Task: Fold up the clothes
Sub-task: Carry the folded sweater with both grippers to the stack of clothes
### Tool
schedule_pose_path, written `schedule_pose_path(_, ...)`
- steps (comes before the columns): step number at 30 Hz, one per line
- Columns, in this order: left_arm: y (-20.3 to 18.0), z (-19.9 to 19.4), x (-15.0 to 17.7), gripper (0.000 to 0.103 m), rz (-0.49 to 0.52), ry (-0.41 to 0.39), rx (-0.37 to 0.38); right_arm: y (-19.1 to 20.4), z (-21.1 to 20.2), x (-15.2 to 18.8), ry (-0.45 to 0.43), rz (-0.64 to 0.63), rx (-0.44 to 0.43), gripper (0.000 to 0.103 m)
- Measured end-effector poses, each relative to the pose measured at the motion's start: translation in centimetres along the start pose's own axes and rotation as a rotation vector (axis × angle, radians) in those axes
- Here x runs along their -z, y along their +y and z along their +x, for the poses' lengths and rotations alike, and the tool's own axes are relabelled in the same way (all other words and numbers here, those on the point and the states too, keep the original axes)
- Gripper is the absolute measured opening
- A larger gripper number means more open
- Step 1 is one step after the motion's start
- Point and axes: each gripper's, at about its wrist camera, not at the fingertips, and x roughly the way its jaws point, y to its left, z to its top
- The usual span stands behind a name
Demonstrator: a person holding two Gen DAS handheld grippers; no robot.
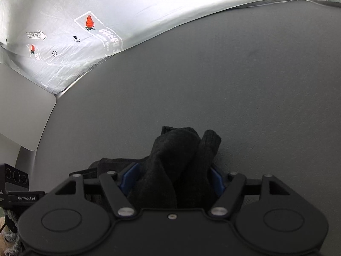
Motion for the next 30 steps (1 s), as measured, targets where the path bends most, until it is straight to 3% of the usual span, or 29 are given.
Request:
schedule_pose_path(2, -0.5, 0.9, -0.5, 0.051, 0.032, 0.016, 0.007, 0.5, 0.5, 0.1, -0.017, -0.023, -0.016, 0.074)
schedule_pose_path(4, -0.9, 1.5, -0.9, 0.051, 0.052, 0.029, 0.019, 1.2, 1.2, 0.1, 0.005, -0.039, -0.060, 0.069)
schedule_pose_path(6, -1.1, 2.3, -1.3, 0.045, 0.062, 0.042, 0.034, 2.3, 1.8, 0.3, -0.003, -0.084, -0.042, 0.068)
schedule_pose_path(7, -1.2, 2.7, -1.4, 0.029, 0.063, 0.049, 0.035, 2.9, 2.0, 0.4, -0.005, -0.113, -0.019, 0.063)
schedule_pose_path(8, -1.2, 3.0, -1.4, 0.021, 0.061, 0.050, 0.033, 3.4, 2.0, 0.6, -0.012, -0.137, 0.016, 0.054)
schedule_pose_path(9, -1.4, 3.2, -1.3, 0.021, 0.061, 0.046, 0.033, 3.5, 1.9, 0.7, -0.012, -0.130, 0.034, 0.027)
schedule_pose_path(10, -1.6, 3.2, -1.2, 0.018, 0.065, 0.042, 0.037, 3.6, 1.8, 0.9, -0.012, -0.123, 0.052, 0.025)
schedule_pose_path(16, -4.2, -0.2, 0.0, 0.017, 0.060, -0.003, 0.165, 5.1, -3.8, 3.2, -0.217, -0.019, 0.125, 0.021)
schedule_pose_path(26, -13.9, -6.3, 2.6, 0.016, 0.406, -0.010, 0.346, 6.3, -17.6, 9.4, -0.631, 0.326, 0.059, 0.021)
schedule_pose_path(30, -17.5, -7.0, 2.1, 0.016, 0.481, 0.009, 0.436, 6.0, -22.1, 11.6, -0.782, 0.439, 0.039, 0.021)
